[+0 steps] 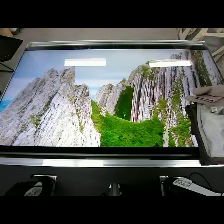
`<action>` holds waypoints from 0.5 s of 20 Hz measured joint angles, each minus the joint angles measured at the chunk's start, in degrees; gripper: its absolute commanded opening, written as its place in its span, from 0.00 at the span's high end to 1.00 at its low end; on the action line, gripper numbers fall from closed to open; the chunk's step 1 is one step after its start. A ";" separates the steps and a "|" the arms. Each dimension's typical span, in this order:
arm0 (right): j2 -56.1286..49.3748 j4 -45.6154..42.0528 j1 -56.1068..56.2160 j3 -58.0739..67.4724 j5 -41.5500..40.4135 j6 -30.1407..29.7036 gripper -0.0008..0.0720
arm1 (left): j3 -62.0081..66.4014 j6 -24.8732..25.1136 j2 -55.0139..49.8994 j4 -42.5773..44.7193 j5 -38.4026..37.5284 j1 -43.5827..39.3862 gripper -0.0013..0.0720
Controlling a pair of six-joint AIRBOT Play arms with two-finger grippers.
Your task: Fold the shirts.
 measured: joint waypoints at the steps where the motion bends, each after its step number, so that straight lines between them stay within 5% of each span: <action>1: 0.13 -1.14 -0.83 0.07 0.98 0.02 0.96 | 0.00 0.00 0.00 0.00 0.00 0.00 0.95; 10: 1.46 -32.20 -2.82 -5.62 12.00 -0.48 0.96 | 0.00 0.02 0.02 -0.11 0.00 0.00 0.95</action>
